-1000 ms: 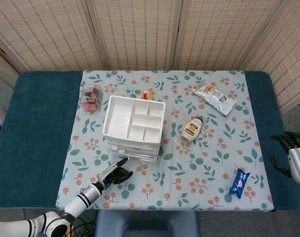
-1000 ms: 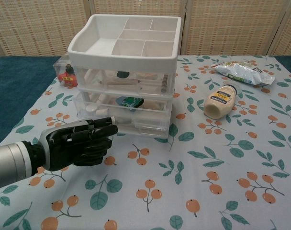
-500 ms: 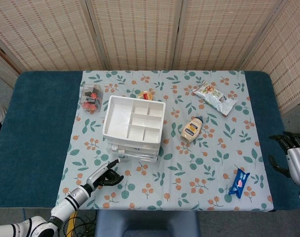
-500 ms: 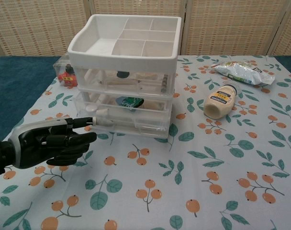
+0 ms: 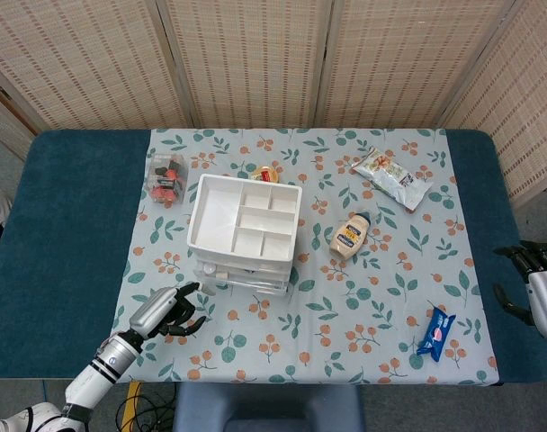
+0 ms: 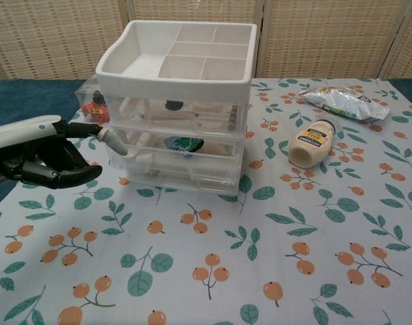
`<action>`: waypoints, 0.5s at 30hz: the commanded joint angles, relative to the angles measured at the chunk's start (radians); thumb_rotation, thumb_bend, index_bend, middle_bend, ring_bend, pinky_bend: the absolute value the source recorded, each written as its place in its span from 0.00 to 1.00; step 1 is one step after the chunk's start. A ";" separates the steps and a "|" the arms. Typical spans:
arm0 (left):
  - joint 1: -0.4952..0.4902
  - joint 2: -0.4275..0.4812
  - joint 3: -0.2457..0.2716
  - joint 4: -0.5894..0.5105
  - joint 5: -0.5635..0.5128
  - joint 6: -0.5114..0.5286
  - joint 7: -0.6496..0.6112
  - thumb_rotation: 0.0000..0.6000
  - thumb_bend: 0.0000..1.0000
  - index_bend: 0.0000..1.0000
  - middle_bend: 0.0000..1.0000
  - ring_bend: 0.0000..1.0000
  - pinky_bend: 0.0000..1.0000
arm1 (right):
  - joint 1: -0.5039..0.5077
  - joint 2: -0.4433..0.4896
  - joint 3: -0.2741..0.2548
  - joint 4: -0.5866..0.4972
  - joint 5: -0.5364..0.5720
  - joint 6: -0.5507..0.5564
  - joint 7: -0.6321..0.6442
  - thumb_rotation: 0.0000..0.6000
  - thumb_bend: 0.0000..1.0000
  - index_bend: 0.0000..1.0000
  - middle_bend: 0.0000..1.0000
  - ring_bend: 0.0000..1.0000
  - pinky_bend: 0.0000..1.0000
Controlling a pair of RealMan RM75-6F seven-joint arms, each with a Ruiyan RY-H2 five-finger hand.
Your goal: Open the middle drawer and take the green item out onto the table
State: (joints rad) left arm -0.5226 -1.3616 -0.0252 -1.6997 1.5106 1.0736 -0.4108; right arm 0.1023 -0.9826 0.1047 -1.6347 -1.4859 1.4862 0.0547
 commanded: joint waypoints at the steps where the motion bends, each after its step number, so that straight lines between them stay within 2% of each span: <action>1: 0.008 0.014 -0.025 -0.016 0.030 0.062 0.135 1.00 0.37 0.28 0.91 0.90 1.00 | 0.002 -0.001 0.000 0.001 -0.002 -0.001 0.002 1.00 0.38 0.25 0.31 0.21 0.27; 6: -0.013 -0.001 -0.044 -0.021 -0.006 0.035 0.217 1.00 0.38 0.24 0.91 0.90 1.00 | -0.003 0.001 0.001 0.003 -0.012 0.016 0.004 1.00 0.38 0.25 0.31 0.21 0.27; 15: -0.063 -0.023 -0.062 -0.011 -0.102 -0.068 0.323 1.00 0.38 0.23 0.91 0.90 1.00 | -0.020 0.014 0.006 0.002 -0.009 0.045 0.008 1.00 0.38 0.25 0.31 0.21 0.27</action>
State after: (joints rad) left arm -0.5757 -1.3774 -0.0819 -1.7155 1.4230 1.0194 -0.0985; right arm 0.0826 -0.9691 0.1107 -1.6328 -1.4946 1.5314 0.0625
